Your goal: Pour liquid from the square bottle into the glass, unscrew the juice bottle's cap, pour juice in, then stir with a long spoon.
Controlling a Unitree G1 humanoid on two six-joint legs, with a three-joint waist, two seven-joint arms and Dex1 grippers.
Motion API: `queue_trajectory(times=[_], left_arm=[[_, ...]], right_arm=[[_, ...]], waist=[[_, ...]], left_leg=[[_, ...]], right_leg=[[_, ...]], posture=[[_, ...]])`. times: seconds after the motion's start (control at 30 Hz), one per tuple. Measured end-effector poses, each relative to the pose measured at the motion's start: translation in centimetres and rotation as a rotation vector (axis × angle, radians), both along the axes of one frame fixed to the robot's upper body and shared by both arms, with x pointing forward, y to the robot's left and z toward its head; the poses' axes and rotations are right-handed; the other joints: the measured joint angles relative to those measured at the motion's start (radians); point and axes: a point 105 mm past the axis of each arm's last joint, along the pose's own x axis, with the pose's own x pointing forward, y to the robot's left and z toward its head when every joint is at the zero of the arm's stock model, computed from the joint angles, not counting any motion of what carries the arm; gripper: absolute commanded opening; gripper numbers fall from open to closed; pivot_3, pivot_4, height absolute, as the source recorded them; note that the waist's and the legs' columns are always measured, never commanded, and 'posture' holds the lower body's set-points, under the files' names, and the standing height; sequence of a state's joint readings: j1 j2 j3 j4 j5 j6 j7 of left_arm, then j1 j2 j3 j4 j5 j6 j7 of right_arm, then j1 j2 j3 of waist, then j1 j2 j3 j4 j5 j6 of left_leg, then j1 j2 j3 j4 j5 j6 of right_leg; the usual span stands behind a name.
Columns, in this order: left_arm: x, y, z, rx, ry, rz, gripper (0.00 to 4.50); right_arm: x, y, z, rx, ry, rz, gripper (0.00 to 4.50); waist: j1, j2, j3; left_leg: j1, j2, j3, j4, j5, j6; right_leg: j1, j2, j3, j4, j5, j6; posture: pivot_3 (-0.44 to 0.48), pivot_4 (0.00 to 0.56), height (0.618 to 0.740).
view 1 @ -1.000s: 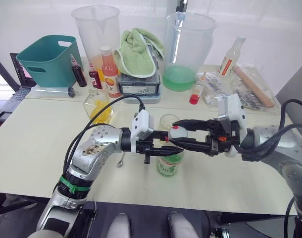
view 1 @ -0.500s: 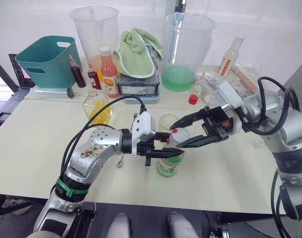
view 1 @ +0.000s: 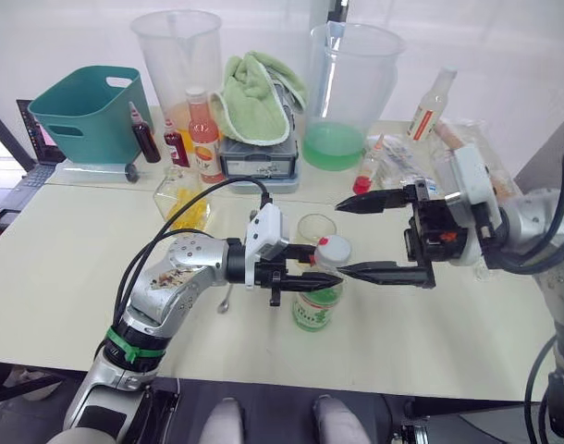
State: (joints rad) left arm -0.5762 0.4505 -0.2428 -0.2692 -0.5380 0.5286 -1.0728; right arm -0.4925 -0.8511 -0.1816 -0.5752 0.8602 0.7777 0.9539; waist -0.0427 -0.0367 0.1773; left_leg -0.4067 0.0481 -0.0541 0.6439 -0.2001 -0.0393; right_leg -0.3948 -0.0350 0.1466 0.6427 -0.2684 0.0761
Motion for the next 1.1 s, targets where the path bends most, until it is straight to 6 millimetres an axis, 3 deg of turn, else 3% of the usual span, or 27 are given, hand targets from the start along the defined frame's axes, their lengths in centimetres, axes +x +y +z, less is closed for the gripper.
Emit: queue_trajectory(times=[0.1, 0.2, 0.37, 0.83, 0.93, 1.1], left_arm=[[-0.1, -0.2, 0.0, 0.000, 0.004, -0.018, 1.46], [-0.1, -0.3, -0.1, 0.000, 0.005, -0.028, 1.46], [0.1, -0.3, -0.2, -0.003, 0.004, -0.032, 1.46], [0.2, -0.3, -0.3, -0.013, -0.005, -0.047, 1.46], [0.2, -0.3, -0.3, -0.015, -0.009, -0.048, 1.46], [0.3, -0.4, -0.3, -0.018, -0.007, -0.047, 1.46]], right_arm=[[-0.7, 0.2, -1.7, 0.090, 0.078, -0.151, 4.45], [-1.7, -0.3, -2.1, 0.165, 0.119, -0.271, 4.45], [-2.6, 0.3, -1.6, 0.191, 0.105, -0.327, 4.45], [-1.8, 1.8, -2.3, 0.149, 0.112, -0.375, 4.45], [-1.6, 1.8, -2.3, 0.154, 0.114, -0.374, 3.65], [-1.6, 2.2, -2.3, 0.154, 0.124, -0.356, 1.90]], waist=[[0.002, 0.000, 0.000], [0.004, 0.000, 0.000], [0.000, 0.000, 0.000], [0.003, 0.000, 0.000], [0.003, 0.000, 0.000], [0.003, 0.000, 0.000]], left_leg=[[-0.002, -0.001, 0.000, 0.000, 0.000, 0.000], [-0.002, -0.001, 0.000, 0.001, 0.000, 0.000], [0.001, -0.001, 0.000, 0.001, 0.000, 0.000], [0.000, -0.001, 0.000, 0.000, 0.000, 0.000], [0.000, -0.001, 0.000, 0.000, 0.000, 0.000], [0.000, -0.001, 0.000, 0.000, 0.000, 0.000]], right_leg=[[-0.001, -0.001, 0.000, 0.000, 0.000, 0.000], [0.000, -0.002, 0.000, -0.001, 0.000, 0.000], [0.002, -0.001, 0.000, -0.001, -0.001, 0.000], [0.002, -0.002, 0.000, -0.002, -0.001, 0.000], [0.002, -0.002, 0.000, -0.002, -0.001, 0.000], [0.002, -0.002, 0.000, -0.002, -0.001, 0.000]], posture=[[0.000, 0.150, 0.727], [0.000, 0.150, 0.727], [0.000, 0.150, 0.727], [0.000, 0.150, 0.727], [0.000, 0.150, 0.727], [0.000, 0.150, 0.727]])
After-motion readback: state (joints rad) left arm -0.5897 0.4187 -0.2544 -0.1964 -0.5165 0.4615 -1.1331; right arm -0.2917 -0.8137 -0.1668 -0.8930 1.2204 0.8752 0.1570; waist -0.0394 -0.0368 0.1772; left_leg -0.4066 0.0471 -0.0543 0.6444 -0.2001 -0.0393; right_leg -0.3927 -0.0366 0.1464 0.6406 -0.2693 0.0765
